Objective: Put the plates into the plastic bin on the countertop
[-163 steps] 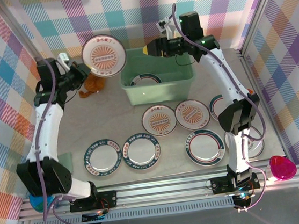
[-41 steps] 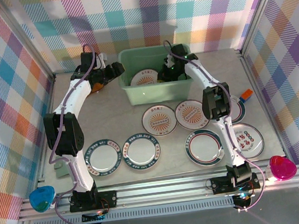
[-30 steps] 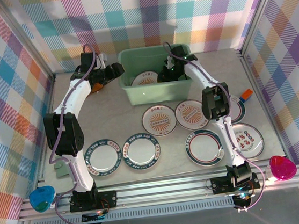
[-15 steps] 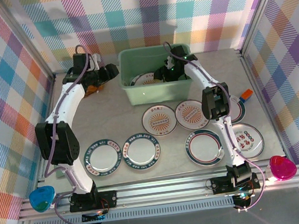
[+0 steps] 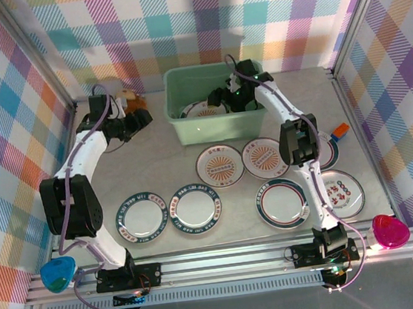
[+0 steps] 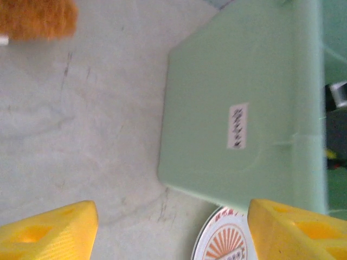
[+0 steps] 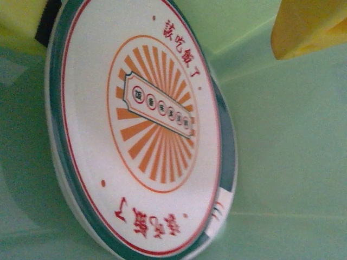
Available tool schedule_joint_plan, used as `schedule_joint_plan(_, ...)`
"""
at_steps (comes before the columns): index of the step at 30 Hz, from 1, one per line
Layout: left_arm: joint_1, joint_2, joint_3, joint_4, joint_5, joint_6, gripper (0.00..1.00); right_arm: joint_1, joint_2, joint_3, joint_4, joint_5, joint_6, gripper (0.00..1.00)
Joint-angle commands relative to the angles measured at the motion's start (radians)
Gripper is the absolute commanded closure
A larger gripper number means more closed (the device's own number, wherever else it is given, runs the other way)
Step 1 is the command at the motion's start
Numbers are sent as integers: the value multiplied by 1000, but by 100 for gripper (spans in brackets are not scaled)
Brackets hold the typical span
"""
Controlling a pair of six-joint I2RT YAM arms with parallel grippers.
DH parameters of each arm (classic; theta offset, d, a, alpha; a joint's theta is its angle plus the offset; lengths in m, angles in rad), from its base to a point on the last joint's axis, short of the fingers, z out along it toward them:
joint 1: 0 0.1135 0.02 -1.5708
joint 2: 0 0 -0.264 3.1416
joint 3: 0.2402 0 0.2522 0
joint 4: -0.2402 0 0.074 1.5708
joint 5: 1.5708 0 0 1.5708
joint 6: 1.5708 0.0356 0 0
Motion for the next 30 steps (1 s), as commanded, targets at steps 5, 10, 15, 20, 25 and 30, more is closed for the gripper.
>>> schedule_joint_plan(5, 8, -55, -157, 32, 95, 54, 34, 14, -172, 33, 0, 42, -69, 1)
schedule_joint_plan(10, -18, -69, -258, 56, 147, 94, 37, 14, -220, 33, -1, 57, -95, 1)
schedule_joint_plan(15, -87, -41, -293, 73, 184, 105, 37, 17, -272, 31, 12, 66, -112, 1)
schedule_joint_plan(20, -115, -17, -301, 115, 202, 82, 36, 18, -265, 31, -10, 59, -114, 1)
schedule_joint_plan(25, -167, 23, -297, 125, 230, 73, 35, 23, -286, 7, -4, 49, -100, 2)
schedule_joint_plan(30, -199, 48, -318, 191, 262, 67, 35, 36, -327, -8, -9, 80, -105, 2)
